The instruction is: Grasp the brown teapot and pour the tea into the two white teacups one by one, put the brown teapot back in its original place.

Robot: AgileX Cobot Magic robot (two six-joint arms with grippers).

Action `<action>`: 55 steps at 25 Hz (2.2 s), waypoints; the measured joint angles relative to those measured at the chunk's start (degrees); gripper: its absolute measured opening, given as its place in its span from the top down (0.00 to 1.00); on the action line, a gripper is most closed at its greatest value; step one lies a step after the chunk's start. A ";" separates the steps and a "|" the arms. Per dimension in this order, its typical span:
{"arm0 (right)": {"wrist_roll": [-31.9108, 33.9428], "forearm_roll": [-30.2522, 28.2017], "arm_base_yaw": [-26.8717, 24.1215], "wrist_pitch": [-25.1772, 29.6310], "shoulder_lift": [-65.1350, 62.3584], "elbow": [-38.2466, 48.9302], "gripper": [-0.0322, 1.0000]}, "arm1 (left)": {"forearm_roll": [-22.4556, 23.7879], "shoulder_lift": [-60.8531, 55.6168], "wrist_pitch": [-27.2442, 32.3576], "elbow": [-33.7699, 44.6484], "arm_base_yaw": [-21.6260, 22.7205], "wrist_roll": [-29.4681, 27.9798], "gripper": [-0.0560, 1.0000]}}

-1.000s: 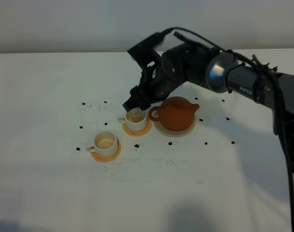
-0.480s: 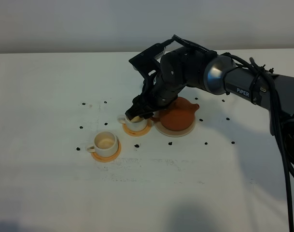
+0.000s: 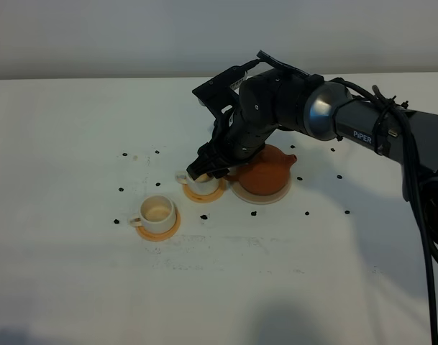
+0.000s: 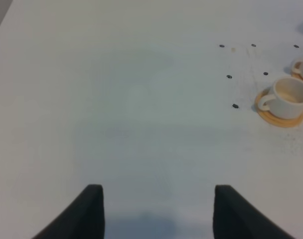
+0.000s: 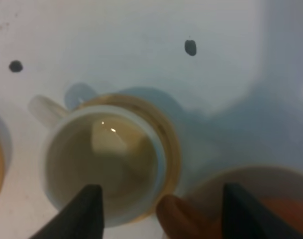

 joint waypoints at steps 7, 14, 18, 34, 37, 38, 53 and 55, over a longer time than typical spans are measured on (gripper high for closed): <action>-0.20 0.79 0.00 1.98 0.00 -0.41 0.49 | 0.00 0.00 0.00 0.00 0.00 0.00 0.47; -0.35 0.96 0.00 3.04 0.00 -0.53 0.49 | 0.00 0.00 0.00 0.00 0.00 0.00 0.47; -1.30 1.19 0.11 4.34 -0.11 -0.53 0.49 | 0.00 0.00 0.00 0.00 0.00 0.00 0.47; -1.83 1.67 0.42 8.86 -0.46 -0.64 0.49 | 0.00 0.00 0.00 0.00 0.00 0.00 0.47; -1.83 1.67 0.42 9.56 -0.46 -0.64 0.49 | 0.00 0.00 0.00 0.00 0.00 0.00 0.47; -1.83 1.67 0.48 9.88 -0.46 -0.64 0.49 | 0.00 0.00 0.00 0.00 0.00 0.00 0.47; -1.88 0.22 0.59 13.94 -0.46 -0.75 0.49 | 0.00 0.00 0.00 0.00 0.00 0.00 0.47; -2.05 0.05 0.59 14.74 -0.57 -0.75 0.49 | 0.00 0.00 0.00 0.00 0.00 0.00 0.47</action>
